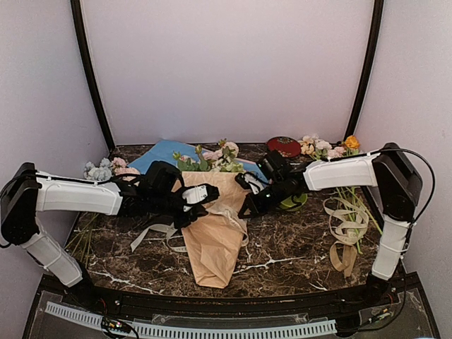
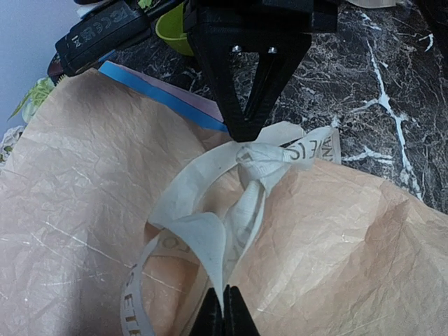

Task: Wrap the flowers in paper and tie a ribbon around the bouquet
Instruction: Cross the ribbon over the folded bouquet.

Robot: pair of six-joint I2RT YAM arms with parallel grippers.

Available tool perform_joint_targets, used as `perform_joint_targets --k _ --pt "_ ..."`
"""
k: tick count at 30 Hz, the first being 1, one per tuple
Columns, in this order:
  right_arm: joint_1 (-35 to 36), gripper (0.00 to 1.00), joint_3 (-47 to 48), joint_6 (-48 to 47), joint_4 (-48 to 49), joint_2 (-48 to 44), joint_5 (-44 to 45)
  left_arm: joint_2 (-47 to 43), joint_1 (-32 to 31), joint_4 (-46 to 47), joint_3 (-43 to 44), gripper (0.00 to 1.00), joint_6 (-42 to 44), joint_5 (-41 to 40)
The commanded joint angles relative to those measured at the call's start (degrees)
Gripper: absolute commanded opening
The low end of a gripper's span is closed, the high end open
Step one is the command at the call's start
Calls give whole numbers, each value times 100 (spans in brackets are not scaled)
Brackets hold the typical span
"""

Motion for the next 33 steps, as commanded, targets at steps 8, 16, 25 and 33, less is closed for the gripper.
perform_joint_targets --k 8,16,25,33 --pt "240 0 459 931 1465 759 -1349 -319 40 419 18 0 -494 421" --pt "590 0 -224 1219 1653 220 -1894 -311 41 428 27 0 -553 295" --pt "656 0 -1057 1598 1579 -356 -2598 75 28 402 156 0 -790 378" --pt "432 20 -717 1226 154 24 -1741 303 -1 398 145 0 -777 329"
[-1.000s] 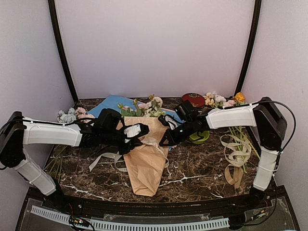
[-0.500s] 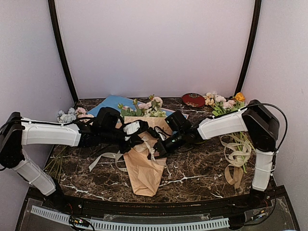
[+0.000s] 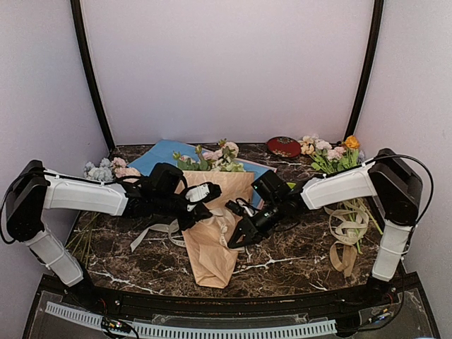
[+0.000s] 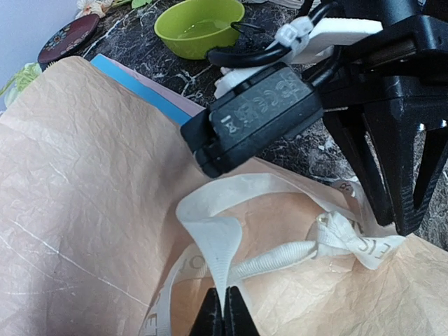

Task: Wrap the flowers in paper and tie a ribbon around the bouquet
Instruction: Cross the ribbon over the folded bouquet.

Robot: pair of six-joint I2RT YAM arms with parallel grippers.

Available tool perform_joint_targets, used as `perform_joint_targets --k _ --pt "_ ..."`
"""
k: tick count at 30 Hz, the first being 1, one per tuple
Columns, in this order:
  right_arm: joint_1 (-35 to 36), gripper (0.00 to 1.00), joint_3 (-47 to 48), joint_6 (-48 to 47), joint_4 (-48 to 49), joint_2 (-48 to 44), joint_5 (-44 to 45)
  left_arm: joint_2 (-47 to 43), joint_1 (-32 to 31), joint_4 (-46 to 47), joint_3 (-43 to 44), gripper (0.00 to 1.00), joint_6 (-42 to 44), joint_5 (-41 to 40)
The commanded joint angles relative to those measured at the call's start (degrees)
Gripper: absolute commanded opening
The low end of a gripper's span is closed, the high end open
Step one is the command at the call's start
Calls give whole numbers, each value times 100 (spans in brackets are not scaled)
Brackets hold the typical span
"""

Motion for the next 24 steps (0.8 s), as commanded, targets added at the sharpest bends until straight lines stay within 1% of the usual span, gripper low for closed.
perform_joint_targets --k 1,5,7,9,12,14,16,19,21,24 --pt "-204 22 255 -147 -797 123 651 55 -5 28 136 0 -44 -12" --pt "-283 26 485 -135 -1029 -167 1299 101 -12 29 150 0 -54 -33" --pt "-290 29 672 -106 -1218 -360 1791 105 -12 34 164 0 -65 -2" --pt "-289 30 652 -86 -1348 -577 2149 75 -12 28 168 0 -72 38" --pt "-297 30 566 -6 -1242 -910 2623 -50 -10 52 163 0 -70 158" --pt "-334 33 586 -69 -1064 -943 2828 -152 -11 78 158 0 -91 268" --pt "-352 36 883 -349 -1047 -708 3039 -235 -12 104 154 0 -103 367" --pt "-360 37 1457 -776 -1299 -149 3404 -329 -12 142 145 0 -93 454" --pt "-350 38 1693 -935 -1350 153 3271 -382 -12 138 141 0 -82 440" --pt "-337 39 1710 -930 -1287 380 3106 -462 -8 141 113 0 -38 343"
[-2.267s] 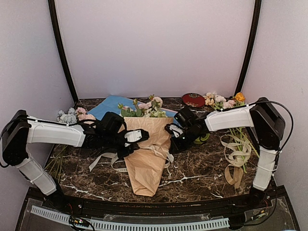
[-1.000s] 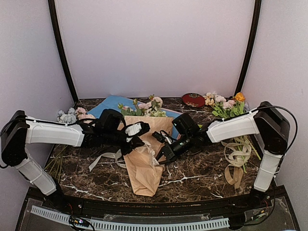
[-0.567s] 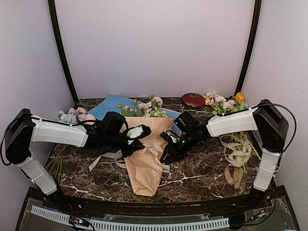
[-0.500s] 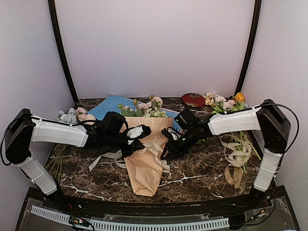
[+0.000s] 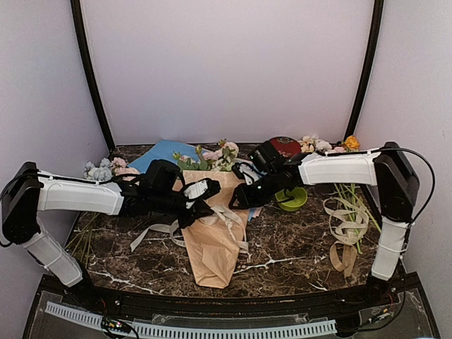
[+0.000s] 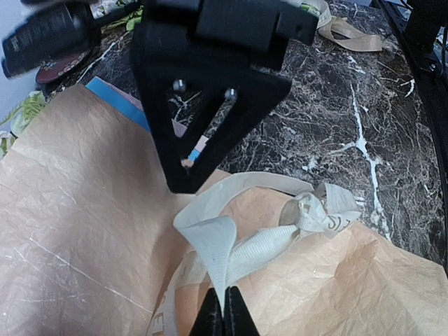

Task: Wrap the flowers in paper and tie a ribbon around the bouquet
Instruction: Cross the ribbon over the folded bouquet.

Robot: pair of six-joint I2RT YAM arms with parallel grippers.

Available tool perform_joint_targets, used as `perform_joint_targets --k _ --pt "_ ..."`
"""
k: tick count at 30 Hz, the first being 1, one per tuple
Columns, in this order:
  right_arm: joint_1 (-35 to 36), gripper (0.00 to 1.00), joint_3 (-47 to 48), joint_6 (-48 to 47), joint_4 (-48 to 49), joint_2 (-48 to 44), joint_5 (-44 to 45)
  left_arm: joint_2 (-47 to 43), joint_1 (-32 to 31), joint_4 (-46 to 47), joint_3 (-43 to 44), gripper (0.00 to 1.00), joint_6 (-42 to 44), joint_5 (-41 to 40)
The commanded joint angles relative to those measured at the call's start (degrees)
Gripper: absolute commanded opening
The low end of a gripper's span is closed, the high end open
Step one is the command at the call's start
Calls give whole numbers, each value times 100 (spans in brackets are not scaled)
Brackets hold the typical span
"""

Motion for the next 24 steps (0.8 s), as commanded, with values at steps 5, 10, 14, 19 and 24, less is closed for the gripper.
perform_joint_targets --k 5,10,14,19,24 --pt "15 35 -252 -61 268 297 -443 -328 -6 81 128 0 31 -20" --pt "49 22 -547 153 434 212 -684 -341 -11 48 140 0 35 -58" --pt "61 23 -706 168 381 126 -715 -337 -10 31 156 0 33 -75" --pt "101 32 -863 135 645 121 -1161 -320 -8 15 171 0 7 -56" --pt "181 31 -545 109 994 333 -1428 -449 -12 81 120 0 3 258"
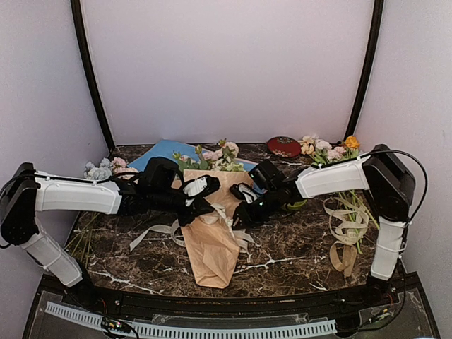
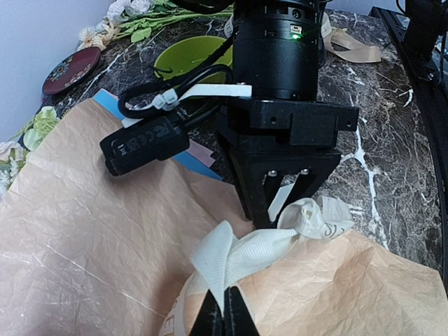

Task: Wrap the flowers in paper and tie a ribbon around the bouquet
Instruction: Cross the ribbon over the folded bouquet.

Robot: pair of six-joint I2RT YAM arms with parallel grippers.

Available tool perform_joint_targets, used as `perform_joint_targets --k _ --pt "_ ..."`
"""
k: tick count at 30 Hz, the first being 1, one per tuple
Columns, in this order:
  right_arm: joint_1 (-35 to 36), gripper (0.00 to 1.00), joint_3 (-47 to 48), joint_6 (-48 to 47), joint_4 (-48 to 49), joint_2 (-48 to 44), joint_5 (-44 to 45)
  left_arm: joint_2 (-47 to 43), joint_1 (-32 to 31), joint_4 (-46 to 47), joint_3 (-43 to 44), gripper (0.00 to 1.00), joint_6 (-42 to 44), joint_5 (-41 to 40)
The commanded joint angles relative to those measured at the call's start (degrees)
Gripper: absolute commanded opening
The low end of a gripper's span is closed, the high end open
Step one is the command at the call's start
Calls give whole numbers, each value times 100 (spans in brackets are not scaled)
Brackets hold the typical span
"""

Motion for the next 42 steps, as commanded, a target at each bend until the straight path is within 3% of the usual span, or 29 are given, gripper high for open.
perform_joint_targets --k 1,9,12,17,22,30,35,42 --pt "125 31 366 -60 499 78 -406 -351 -12 100 38 0 8 322" --pt "448 25 631 -41 850 495 -1305 -426 -5 165 11 0 -70 190" --pt "540 22 399 117 1188 418 -1505 -394 -6 161 35 0 -96 78" --pt "623 21 -243 947 2697 221 -2477 -279 -4 165 51 0 -134 -221" --pt "737 20 -519 997 2781 177 -2586 -3 -12 122 64 0 -193 -277" --pt "662 15 -854 1085 2331 68 -1891 684 -90 -14 86 0 -313 -312" --pt "604 30 -918 1096 2045 20 -1570 983 -97 -115 145 0 -331 -411" --pt "424 31 -912 843 1272 -274 -905 1157 -102 -159 111 0 -377 -420"
